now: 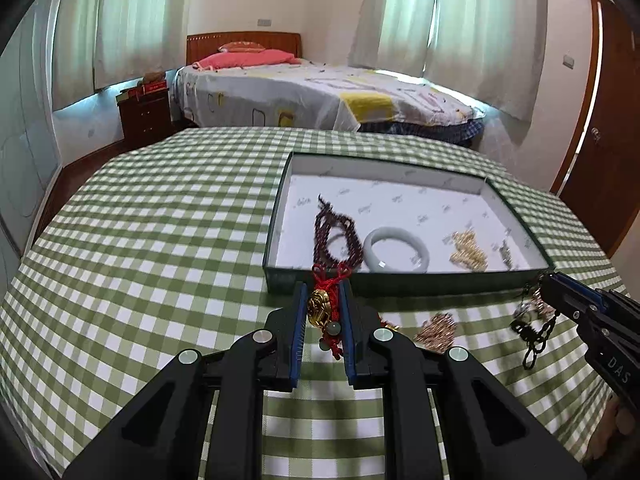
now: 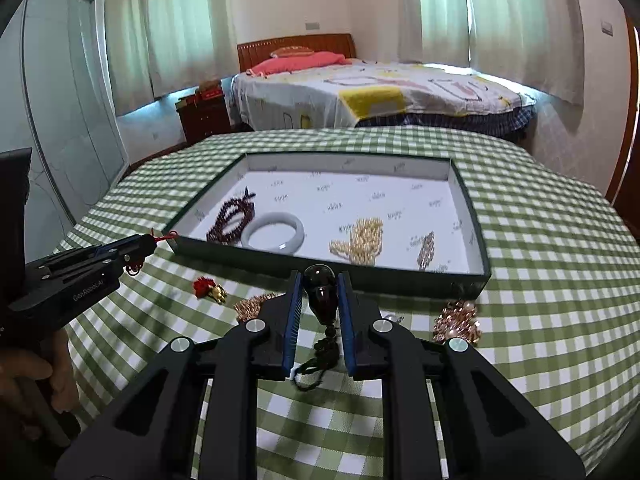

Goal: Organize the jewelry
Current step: 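Carry the tassel charm over the box with the left tool while the right tool carries the pendant, then open the left tool to drop the charm in the box while the right tool drops the pendant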

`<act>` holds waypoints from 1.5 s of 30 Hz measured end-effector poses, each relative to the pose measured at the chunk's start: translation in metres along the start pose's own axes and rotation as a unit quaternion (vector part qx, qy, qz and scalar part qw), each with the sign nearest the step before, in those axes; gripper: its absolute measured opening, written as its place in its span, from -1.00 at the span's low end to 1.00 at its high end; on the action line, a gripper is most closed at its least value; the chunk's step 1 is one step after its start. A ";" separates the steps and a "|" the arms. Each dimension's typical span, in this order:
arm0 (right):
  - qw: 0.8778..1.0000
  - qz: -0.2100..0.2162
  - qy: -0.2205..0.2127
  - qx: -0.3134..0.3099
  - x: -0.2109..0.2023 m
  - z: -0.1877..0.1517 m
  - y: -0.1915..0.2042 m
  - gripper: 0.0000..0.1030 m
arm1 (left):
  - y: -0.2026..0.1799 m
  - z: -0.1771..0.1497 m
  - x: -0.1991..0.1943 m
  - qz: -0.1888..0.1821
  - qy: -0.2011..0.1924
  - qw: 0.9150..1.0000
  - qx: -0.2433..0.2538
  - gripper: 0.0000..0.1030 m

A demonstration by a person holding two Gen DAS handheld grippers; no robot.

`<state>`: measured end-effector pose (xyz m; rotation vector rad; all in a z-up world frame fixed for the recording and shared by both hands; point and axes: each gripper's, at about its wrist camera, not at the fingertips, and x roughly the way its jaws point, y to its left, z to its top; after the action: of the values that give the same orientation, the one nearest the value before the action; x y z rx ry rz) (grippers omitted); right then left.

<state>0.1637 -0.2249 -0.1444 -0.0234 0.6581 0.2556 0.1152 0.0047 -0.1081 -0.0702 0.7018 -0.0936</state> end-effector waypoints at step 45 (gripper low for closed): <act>0.997 -0.039 0.052 0.045 0.144 0.088 -0.095 -0.65 | -0.081 0.091 0.162 -0.053 0.089 0.994 0.026 -0.68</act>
<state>0.3491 -0.2753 -0.1677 0.0237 0.7691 0.1506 0.2920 -0.0909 -0.1344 -0.0500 0.8728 -0.2227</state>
